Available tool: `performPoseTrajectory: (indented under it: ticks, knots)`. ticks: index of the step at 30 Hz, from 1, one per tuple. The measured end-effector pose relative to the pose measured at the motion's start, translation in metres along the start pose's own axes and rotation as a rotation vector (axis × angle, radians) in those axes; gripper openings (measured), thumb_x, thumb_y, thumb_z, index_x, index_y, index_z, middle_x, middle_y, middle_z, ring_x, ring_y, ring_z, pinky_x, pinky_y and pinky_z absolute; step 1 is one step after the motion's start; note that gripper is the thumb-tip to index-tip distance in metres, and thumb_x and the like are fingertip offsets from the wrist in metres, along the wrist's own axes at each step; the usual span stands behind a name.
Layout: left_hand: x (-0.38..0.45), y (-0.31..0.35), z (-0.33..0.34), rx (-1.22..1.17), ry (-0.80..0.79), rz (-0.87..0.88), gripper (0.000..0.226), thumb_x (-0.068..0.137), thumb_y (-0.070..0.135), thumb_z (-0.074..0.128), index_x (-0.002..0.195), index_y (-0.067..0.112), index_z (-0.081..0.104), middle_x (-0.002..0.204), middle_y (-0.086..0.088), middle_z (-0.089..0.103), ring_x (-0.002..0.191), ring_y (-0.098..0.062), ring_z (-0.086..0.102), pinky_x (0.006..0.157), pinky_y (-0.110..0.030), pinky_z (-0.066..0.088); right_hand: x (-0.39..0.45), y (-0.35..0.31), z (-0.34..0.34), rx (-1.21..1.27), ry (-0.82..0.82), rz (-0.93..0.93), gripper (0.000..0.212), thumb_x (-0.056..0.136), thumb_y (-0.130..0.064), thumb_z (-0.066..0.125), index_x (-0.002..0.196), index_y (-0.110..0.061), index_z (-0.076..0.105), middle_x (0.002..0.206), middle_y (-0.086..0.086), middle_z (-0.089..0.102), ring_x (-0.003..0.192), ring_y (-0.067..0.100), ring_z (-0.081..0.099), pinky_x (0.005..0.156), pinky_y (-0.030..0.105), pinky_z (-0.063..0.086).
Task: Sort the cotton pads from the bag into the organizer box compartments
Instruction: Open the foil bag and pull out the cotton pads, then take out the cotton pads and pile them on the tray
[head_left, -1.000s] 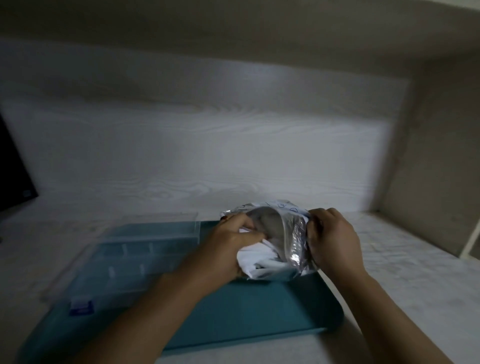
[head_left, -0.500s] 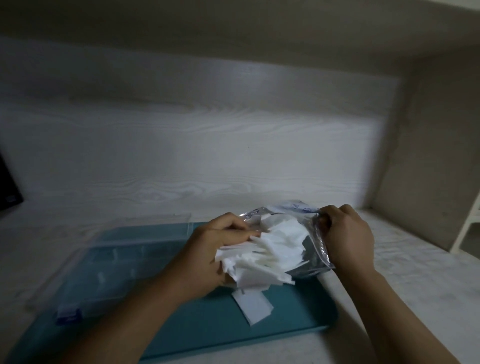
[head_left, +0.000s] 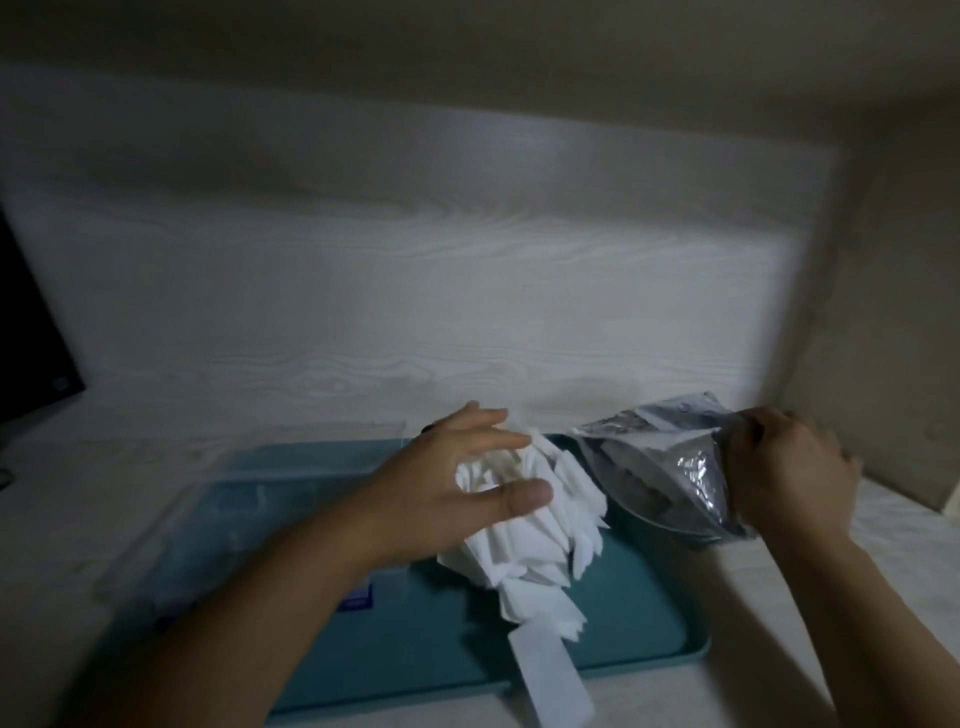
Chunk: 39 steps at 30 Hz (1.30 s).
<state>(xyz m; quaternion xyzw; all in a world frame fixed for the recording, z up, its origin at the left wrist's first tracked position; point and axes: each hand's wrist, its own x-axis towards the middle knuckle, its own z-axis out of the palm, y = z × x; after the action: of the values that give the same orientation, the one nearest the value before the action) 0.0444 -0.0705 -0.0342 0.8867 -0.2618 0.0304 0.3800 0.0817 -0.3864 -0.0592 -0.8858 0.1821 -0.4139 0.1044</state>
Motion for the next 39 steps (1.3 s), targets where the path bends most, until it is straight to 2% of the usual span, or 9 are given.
performPoseTrajectory:
  ticks: [7, 10, 14, 17, 20, 25, 29, 33, 39]
  knots:
    - [0.000, -0.010, 0.034, 0.754, -0.120, -0.086, 0.083, 0.088, 0.075, 0.040, 0.154, 0.029, 0.022, 0.162, 0.003, 0.021, 0.150, -0.020, 0.013, 0.122, -0.043, 0.010, -0.013, -0.033, -0.016, 0.348, 0.029, -0.161, 0.048, 0.083, -0.032, 0.034, 0.101, -0.010, 0.073, 0.100, 0.014, 0.069, 0.092, 0.036, 0.060, 0.079, 0.039, 0.044]
    - [0.006, -0.017, 0.034, 0.812, -0.023, -0.129, 0.081, 0.092, 0.071, 0.036, 0.156, 0.029, 0.013, 0.164, 0.002, 0.015, 0.152, -0.023, 0.003, 0.122, -0.046, 0.003, -0.041, -0.069, -0.021, 0.553, -0.272, -0.394, 0.042, 0.088, -0.037, 0.045, 0.120, -0.019, 0.066, 0.115, 0.000, 0.062, 0.100, 0.018, 0.058, 0.085, 0.026, 0.040]
    - [0.003, -0.023, 0.024, 0.727, -0.049, -0.186, 0.076, 0.095, 0.067, 0.033, 0.157, 0.032, 0.005, 0.166, 0.004, 0.009, 0.153, -0.020, -0.004, 0.123, -0.045, 0.004, -0.077, -0.093, -0.013, 0.379, -0.701, -0.714, 0.063, 0.094, -0.058, 0.044, 0.150, -0.034, 0.029, 0.153, -0.009, 0.032, 0.131, 0.013, 0.042, 0.110, 0.027, 0.033]
    - [-0.005, -0.008, 0.009, 0.723, -0.020, -0.198, 0.074, 0.096, 0.061, 0.039, 0.157, 0.033, 0.008, 0.166, 0.002, 0.006, 0.153, -0.021, -0.005, 0.123, -0.042, 0.004, -0.082, -0.092, -0.004, 0.348, -0.744, -0.728, 0.067, 0.094, -0.057, 0.047, 0.153, -0.036, 0.022, 0.158, -0.012, 0.022, 0.140, 0.012, 0.031, 0.115, 0.024, 0.024]
    - [-0.028, 0.017, 0.011, 0.618, 0.160, 0.005, 0.055, 0.095, 0.063, 0.036, 0.145, 0.041, 0.033, 0.151, 0.011, 0.031, 0.143, -0.013, 0.021, 0.115, -0.033, 0.021, -0.074, -0.090, -0.003, 0.465, -0.730, -0.750, 0.057, 0.090, -0.044, 0.052, 0.145, -0.031, 0.043, 0.148, -0.008, 0.041, 0.131, 0.012, 0.044, 0.110, 0.024, 0.034]
    - [-0.072, 0.027, 0.054, 0.687, -0.180, 0.281, 0.040, 0.087, 0.064, 0.043, 0.115, 0.043, 0.061, 0.110, 0.017, 0.054, 0.100, -0.001, 0.053, 0.082, -0.021, 0.042, -0.067, -0.088, -0.010, 0.584, -0.589, -0.656, 0.049, 0.075, -0.046, 0.047, 0.113, -0.024, 0.068, 0.106, -0.008, 0.061, 0.097, 0.006, 0.058, 0.085, 0.025, 0.048]
    - [-0.071, 0.007, 0.058, 0.426, -0.105, 0.175, 0.046, 0.092, 0.060, 0.051, 0.134, 0.041, 0.050, 0.129, 0.020, 0.044, 0.118, -0.002, 0.037, 0.103, -0.025, 0.031, -0.069, -0.088, -0.014, 0.514, -0.620, -0.698, 0.043, 0.074, -0.036, 0.056, 0.115, -0.027, 0.067, 0.108, -0.005, 0.057, 0.099, 0.008, 0.054, 0.087, 0.025, 0.046]
    - [-0.074, 0.012, 0.050, 0.156, 0.056, 0.013, 0.042, 0.089, 0.054, 0.062, 0.129, 0.042, 0.056, 0.125, 0.030, 0.049, 0.112, 0.007, 0.045, 0.102, -0.025, 0.041, -0.065, -0.088, -0.019, 0.486, -0.642, -0.727, 0.037, 0.070, -0.041, 0.052, 0.100, -0.029, 0.071, 0.100, -0.010, 0.057, 0.092, 0.008, 0.056, 0.083, 0.029, 0.049]
    - [-0.075, -0.001, 0.047, 0.548, 0.145, 0.080, 0.048, 0.100, 0.054, 0.038, 0.144, 0.035, 0.042, 0.149, 0.018, 0.035, 0.135, -0.006, 0.027, 0.114, -0.029, 0.025, -0.069, -0.094, -0.030, 0.381, -0.692, -0.799, 0.022, 0.070, -0.033, 0.055, 0.086, -0.029, 0.070, 0.087, -0.012, 0.057, 0.080, 0.008, 0.055, 0.071, 0.031, 0.050]
